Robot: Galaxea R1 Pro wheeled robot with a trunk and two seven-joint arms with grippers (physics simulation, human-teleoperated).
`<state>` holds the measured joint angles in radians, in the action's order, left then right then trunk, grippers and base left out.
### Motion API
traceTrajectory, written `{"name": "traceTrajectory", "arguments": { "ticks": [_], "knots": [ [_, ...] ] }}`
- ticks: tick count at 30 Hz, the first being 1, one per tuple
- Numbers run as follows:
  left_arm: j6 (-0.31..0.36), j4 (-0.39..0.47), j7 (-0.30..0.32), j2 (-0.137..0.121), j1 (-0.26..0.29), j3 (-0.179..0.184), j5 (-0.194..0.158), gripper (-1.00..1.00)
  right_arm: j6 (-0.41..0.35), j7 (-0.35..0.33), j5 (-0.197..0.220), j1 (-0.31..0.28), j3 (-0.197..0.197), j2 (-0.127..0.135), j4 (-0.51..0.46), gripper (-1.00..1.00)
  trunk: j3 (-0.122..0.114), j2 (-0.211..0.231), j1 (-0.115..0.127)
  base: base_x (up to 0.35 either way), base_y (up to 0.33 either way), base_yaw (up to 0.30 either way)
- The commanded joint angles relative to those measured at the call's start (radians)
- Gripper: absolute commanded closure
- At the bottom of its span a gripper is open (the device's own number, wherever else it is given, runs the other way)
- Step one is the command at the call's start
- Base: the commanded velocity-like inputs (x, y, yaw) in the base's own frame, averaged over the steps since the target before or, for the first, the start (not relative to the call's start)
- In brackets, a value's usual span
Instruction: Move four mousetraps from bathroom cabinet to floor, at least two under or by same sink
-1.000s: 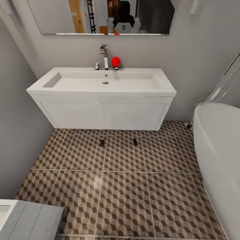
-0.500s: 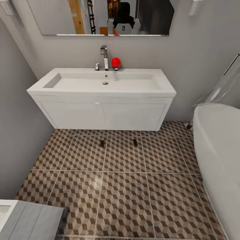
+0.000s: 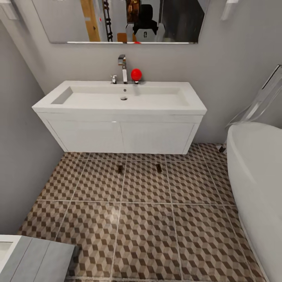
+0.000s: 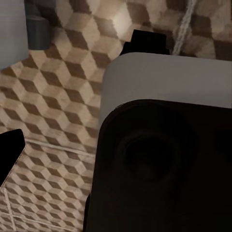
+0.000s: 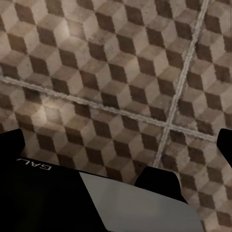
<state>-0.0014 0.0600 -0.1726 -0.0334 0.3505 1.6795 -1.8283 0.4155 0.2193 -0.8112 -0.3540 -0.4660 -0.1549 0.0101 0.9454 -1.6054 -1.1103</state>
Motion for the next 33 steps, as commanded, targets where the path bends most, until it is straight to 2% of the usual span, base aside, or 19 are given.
{"name": "traceTrajectory", "arguments": {
  "ticks": [1,10,20,33],
  "knots": [
    [0.0,0.005,-0.008,-0.006,0.001,0.008,-0.005,-1.0,0.004,0.006,-0.01,0.0,-0.006,0.0,0.0,-1.0,0.0,0.0,0.0,0.0,0.0,0.0],
    [0.0,0.006,-0.008,-0.017,0.001,0.008,-0.006,-1.0,0.008,0.006,-0.009,-0.001,-0.006,-0.001,-0.001,-1.0,-0.001,0.0,0.0,0.0,0.0,0.0],
    [0.0,0.006,-0.008,-0.017,0.001,0.008,-0.006,-1.0,0.052,0.006,-0.01,0.0,-0.006,0.003,0.003,-1.0,-0.013,0.0,0.0,0.0,0.0,-0.187],
    [0.0,0.006,-0.008,-0.017,0.001,0.008,-0.006,-1.0,0.057,0.006,-0.011,0.0,-0.006,0.003,0.004,-1.0,-0.03,0.0,0.0,0.0,0.0,-0.201]
  ]
}}
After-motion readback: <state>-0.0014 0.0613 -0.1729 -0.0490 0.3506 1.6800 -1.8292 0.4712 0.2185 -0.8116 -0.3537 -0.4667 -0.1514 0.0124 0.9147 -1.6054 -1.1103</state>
